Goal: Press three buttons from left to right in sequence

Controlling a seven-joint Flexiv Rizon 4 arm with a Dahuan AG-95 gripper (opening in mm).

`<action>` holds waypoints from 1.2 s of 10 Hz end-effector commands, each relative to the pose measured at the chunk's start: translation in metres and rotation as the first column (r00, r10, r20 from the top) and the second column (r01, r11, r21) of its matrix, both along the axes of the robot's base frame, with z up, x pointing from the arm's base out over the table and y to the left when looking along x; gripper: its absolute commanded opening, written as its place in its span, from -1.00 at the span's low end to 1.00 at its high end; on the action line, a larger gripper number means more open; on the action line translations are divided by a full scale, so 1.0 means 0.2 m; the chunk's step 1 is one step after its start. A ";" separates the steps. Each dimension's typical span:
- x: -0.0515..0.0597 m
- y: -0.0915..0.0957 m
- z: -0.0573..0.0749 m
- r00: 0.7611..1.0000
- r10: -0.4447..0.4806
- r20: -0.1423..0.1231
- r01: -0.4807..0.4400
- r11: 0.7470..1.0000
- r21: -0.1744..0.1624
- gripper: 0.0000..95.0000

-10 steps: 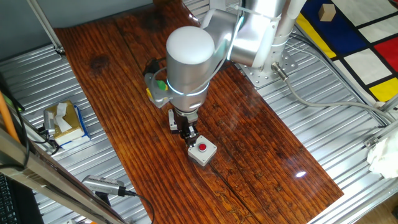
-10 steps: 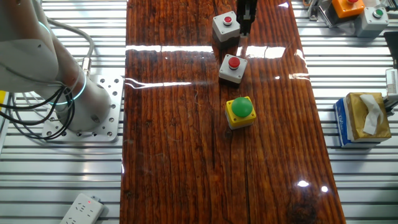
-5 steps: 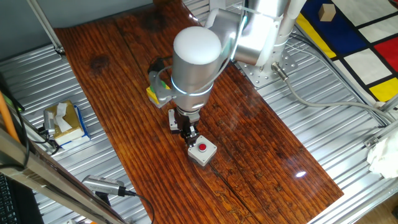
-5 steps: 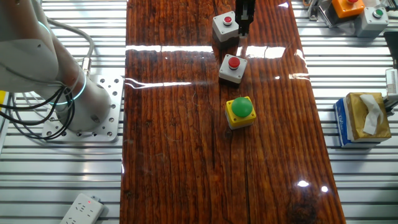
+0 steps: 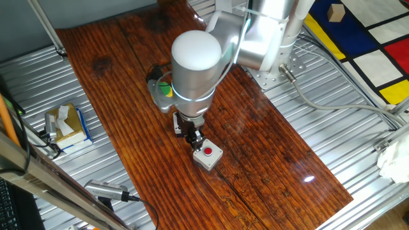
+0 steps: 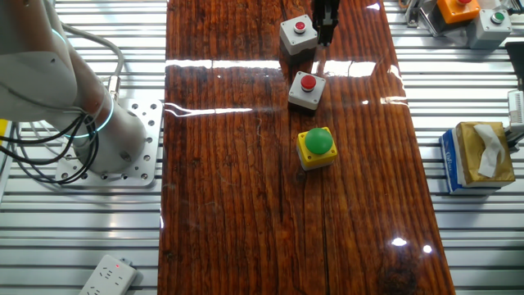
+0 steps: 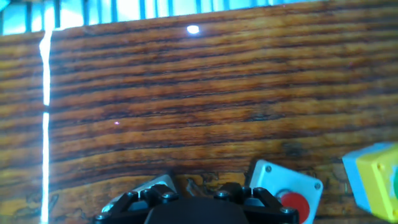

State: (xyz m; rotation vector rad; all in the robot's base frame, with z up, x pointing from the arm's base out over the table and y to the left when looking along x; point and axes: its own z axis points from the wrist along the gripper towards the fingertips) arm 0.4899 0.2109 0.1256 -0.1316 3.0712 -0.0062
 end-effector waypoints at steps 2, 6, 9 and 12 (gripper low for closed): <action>0.00 0.00 0.00 0.998 0.054 -0.012 -0.054 0.999 -0.003 0.20; 0.00 0.00 0.00 0.996 0.084 -0.016 -0.084 0.996 -0.008 0.20; -0.03 0.00 0.01 0.997 0.080 -0.005 -0.080 0.997 0.000 0.20; -0.11 0.01 0.01 0.999 0.047 0.003 -0.047 0.999 0.009 0.20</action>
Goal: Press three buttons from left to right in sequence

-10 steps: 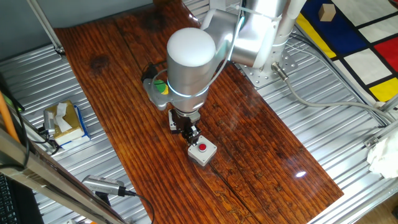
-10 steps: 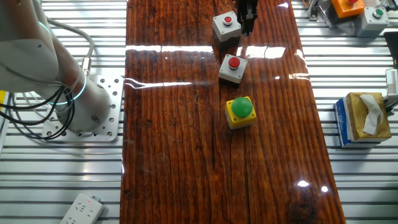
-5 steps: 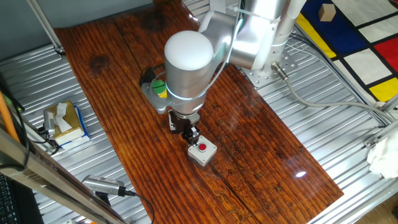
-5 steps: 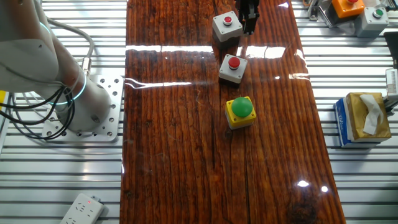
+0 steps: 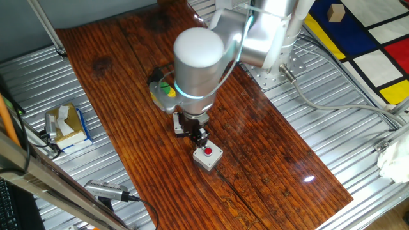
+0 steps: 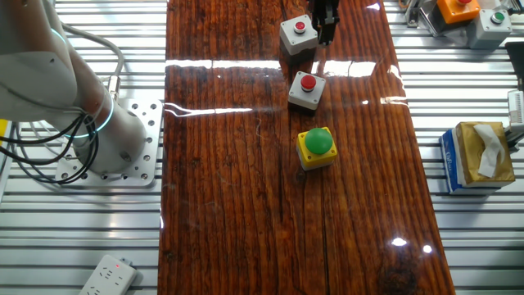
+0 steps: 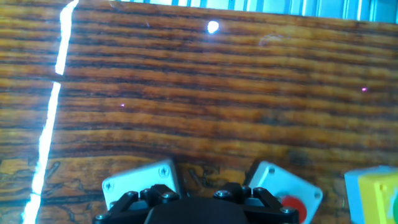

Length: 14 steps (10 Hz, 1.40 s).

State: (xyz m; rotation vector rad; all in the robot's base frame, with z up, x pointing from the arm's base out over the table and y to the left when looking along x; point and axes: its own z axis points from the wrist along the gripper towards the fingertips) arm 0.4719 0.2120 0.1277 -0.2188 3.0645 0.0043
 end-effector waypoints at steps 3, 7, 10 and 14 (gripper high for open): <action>-0.07 0.01 -0.02 0.999 -0.033 0.008 0.033 0.999 0.014 0.20; -0.07 0.08 -0.05 0.998 -0.064 0.013 0.063 0.998 0.021 0.20; -0.07 0.11 -0.07 0.997 -0.074 0.023 0.074 0.997 0.021 0.20; -0.08 0.12 -0.08 0.997 -0.076 0.026 0.075 0.997 0.023 0.20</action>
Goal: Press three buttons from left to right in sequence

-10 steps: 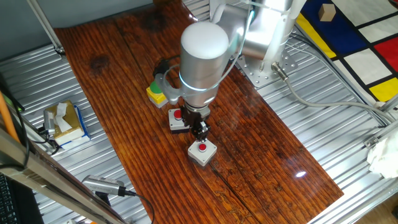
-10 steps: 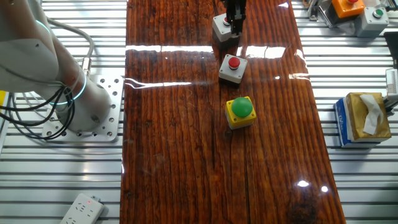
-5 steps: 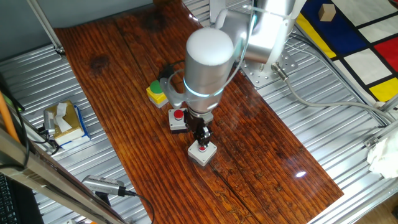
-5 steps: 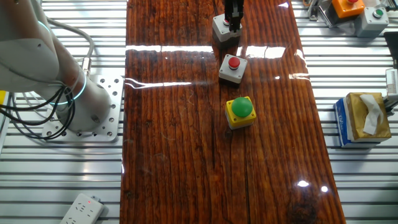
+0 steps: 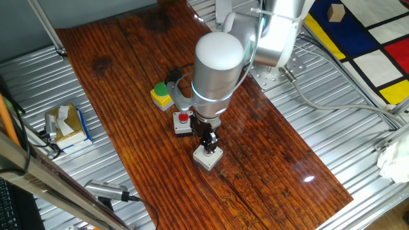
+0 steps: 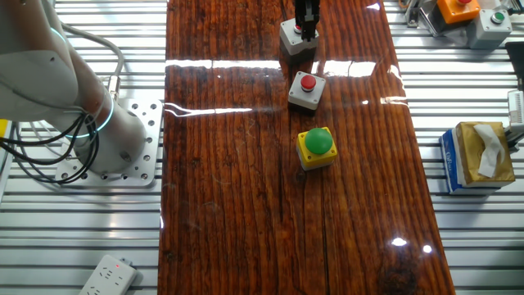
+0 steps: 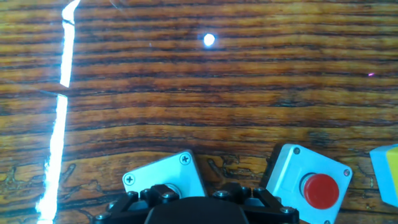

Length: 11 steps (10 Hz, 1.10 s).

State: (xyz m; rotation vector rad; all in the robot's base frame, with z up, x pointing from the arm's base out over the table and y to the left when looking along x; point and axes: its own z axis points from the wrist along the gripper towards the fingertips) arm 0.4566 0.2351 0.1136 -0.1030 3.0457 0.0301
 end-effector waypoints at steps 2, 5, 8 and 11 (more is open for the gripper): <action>-0.02 0.00 -0.02 1.000 -0.010 0.015 0.010 1.000 0.002 0.20; -0.03 0.00 -0.03 1.000 -0.015 0.021 0.014 1.000 0.003 0.20; -0.03 0.00 -0.06 0.999 -0.016 0.034 0.016 1.000 0.005 0.20; -0.03 -0.01 -0.07 0.999 -0.016 0.038 0.016 1.000 0.006 0.20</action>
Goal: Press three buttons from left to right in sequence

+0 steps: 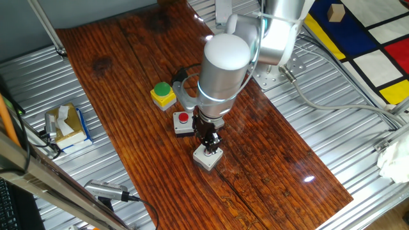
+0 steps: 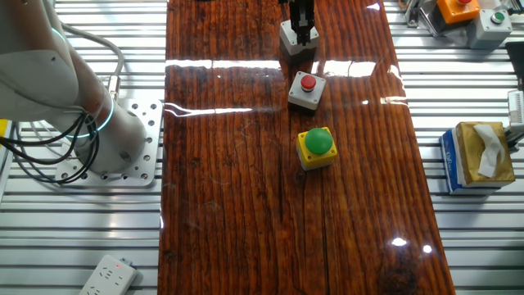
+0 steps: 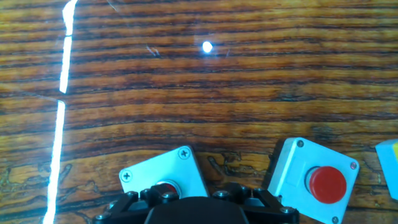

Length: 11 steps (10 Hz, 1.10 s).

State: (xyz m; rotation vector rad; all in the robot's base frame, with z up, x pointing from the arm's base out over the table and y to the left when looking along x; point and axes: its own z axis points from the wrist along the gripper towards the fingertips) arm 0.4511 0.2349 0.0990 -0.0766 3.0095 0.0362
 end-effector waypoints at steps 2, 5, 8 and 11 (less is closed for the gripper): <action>0.00 -0.01 0.01 1.000 0.002 0.002 -0.002 1.000 0.000 0.20; -0.01 -0.04 0.01 1.000 0.007 0.004 -0.007 1.000 0.002 0.20; -0.01 -0.04 0.01 1.000 0.007 0.004 -0.007 1.000 0.002 0.20; -0.01 -0.04 0.01 1.000 0.012 0.003 -0.012 1.000 0.001 0.20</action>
